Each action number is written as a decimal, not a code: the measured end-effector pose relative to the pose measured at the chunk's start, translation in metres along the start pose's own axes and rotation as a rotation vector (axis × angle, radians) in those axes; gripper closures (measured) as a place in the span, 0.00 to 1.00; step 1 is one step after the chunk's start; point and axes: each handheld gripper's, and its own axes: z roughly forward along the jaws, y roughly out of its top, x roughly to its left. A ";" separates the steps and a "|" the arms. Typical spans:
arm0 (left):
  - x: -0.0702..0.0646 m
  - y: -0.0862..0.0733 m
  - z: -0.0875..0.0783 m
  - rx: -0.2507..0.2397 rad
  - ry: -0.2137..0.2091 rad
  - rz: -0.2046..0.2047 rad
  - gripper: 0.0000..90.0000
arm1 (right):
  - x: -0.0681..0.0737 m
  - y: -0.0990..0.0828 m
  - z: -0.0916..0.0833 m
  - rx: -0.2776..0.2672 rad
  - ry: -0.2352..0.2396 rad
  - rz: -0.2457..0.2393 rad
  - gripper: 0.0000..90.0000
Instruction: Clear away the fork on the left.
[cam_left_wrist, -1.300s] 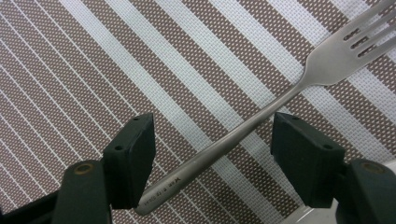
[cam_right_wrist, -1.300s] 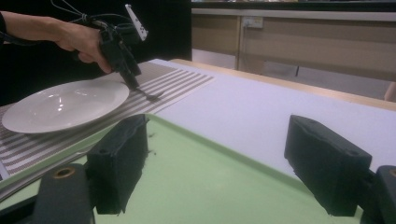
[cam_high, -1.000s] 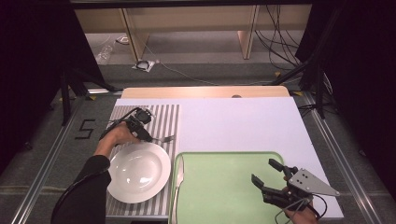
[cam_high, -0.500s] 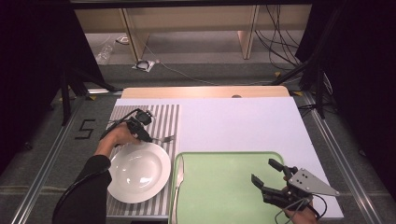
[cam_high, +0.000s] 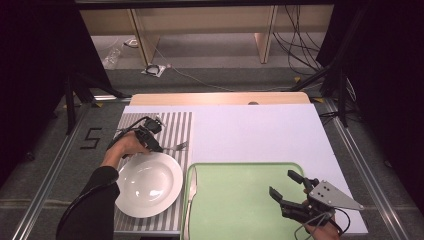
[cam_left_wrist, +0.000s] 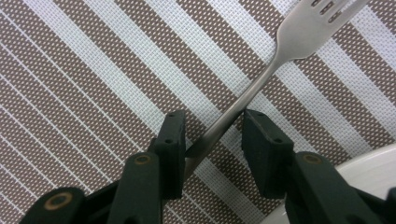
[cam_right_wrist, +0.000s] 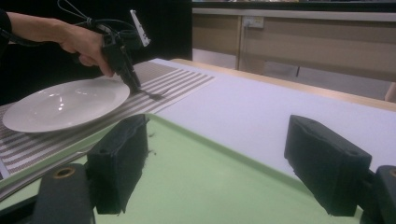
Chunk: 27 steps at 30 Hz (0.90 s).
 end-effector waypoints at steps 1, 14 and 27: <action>0.000 0.000 0.000 0.001 -0.002 -0.002 0.69 | 0.000 0.000 0.000 -0.002 0.000 0.000 0.25; -0.002 0.000 -0.001 0.002 -0.012 0.025 0.85 | 0.000 0.000 0.000 0.001 0.000 -0.002 0.25; -0.005 0.000 -0.003 -0.020 0.058 0.072 0.92 | 0.000 0.000 0.000 -0.002 -0.002 0.000 0.25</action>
